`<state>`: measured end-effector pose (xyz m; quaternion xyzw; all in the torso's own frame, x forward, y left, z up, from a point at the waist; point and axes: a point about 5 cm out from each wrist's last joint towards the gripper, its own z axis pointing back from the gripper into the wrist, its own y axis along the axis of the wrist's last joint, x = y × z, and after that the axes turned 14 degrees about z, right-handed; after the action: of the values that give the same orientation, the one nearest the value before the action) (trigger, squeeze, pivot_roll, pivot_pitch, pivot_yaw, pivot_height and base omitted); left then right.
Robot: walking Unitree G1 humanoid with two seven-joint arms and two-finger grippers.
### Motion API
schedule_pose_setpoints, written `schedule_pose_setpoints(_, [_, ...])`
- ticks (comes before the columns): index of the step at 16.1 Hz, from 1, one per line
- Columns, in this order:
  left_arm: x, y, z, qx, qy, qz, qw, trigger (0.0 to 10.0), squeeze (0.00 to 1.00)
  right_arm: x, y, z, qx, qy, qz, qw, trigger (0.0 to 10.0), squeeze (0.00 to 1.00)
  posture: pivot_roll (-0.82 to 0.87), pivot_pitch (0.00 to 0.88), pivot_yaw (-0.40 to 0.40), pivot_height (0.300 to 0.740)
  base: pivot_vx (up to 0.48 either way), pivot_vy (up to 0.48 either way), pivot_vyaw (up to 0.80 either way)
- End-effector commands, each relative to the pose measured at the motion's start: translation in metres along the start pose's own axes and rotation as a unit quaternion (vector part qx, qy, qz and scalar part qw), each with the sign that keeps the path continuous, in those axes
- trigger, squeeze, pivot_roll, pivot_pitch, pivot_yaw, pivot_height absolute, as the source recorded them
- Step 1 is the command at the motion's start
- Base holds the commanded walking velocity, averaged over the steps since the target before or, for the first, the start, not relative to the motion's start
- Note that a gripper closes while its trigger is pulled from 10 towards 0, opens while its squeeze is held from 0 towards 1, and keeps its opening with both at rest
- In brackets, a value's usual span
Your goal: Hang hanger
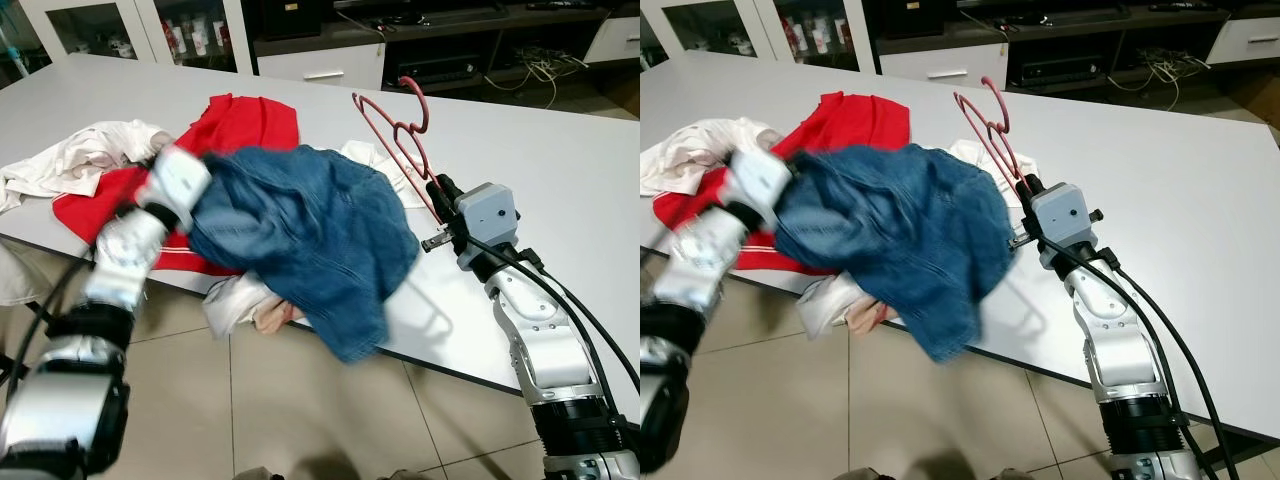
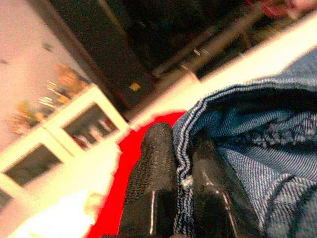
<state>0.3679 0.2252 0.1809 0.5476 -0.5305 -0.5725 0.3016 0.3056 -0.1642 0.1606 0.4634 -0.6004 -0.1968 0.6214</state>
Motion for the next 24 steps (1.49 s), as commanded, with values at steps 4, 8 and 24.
schedule_pose_setpoints(4, [-0.015,0.012,-0.002,0.031,0.039,0.010,0.999,0.0,0.00,0.001,0.004,-0.003,0.005,-0.004,-0.003,1.000,10.0,0.00,-0.11,0.000,0.085,0.740,0.000,0.000,0.00])
schedule_pose_setpoints(8, [-0.070,0.042,0.001,0.078,0.178,0.024,0.981,0.0,0.00,0.000,0.003,-0.002,0.002,-0.008,-0.009,1.000,10.0,0.00,-0.12,0.000,0.095,0.740,0.000,0.000,0.00])
schedule_pose_setpoints(24, [-0.085,-0.033,0.049,-0.077,0.296,0.071,0.949,10.0,0.00,0.000,0.004,-0.004,0.004,0.006,-0.015,1.000,10.0,0.00,-0.10,0.000,0.060,0.740,0.000,0.000,0.00])
